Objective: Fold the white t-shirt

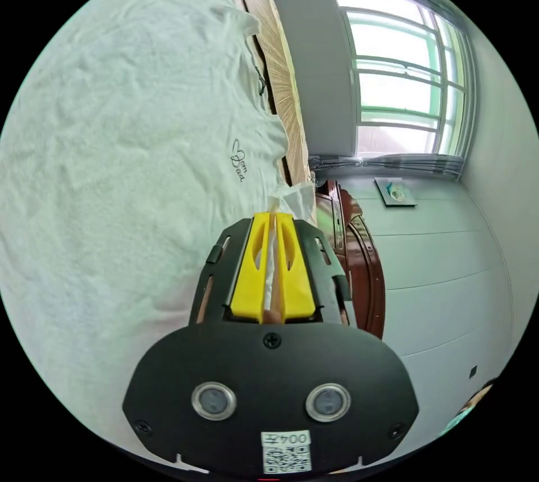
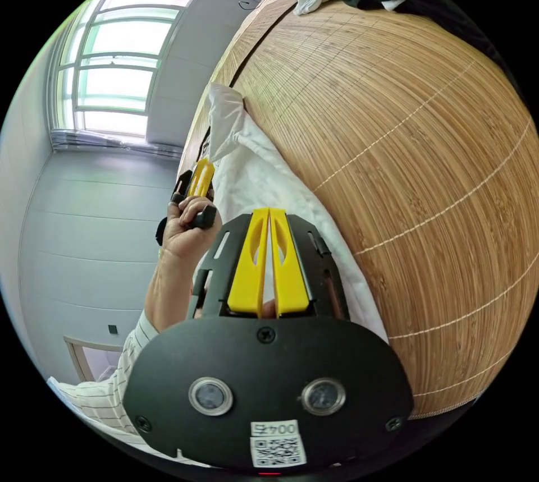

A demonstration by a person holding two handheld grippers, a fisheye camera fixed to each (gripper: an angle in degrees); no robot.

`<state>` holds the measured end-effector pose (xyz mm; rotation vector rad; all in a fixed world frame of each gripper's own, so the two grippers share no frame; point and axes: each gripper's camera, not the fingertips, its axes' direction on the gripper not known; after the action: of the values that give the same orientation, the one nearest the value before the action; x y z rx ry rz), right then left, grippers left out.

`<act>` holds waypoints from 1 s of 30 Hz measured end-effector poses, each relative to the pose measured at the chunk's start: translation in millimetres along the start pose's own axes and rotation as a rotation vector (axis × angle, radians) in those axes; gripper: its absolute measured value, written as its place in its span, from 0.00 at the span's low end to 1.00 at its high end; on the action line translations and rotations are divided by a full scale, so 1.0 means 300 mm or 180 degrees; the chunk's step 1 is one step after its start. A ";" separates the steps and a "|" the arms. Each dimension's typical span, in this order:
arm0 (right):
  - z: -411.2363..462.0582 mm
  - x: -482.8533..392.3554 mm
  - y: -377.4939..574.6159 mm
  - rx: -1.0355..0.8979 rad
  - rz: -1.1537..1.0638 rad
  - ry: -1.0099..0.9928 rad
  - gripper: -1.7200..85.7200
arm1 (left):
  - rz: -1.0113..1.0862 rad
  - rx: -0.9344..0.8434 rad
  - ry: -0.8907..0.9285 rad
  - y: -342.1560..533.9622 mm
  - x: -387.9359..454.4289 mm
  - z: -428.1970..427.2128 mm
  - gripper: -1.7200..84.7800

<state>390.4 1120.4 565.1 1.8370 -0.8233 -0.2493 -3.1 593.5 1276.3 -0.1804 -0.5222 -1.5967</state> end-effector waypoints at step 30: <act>0.342 -0.475 0.149 0.0042 -0.1266 0.0386 0.02 | 0.1144 -0.0321 -0.0581 -0.006 -0.437 -0.852 0.04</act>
<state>212.4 1126.6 532.6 1.9972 -0.3711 -0.3797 58.8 601.0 995.9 -0.4735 -0.5172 -1.2615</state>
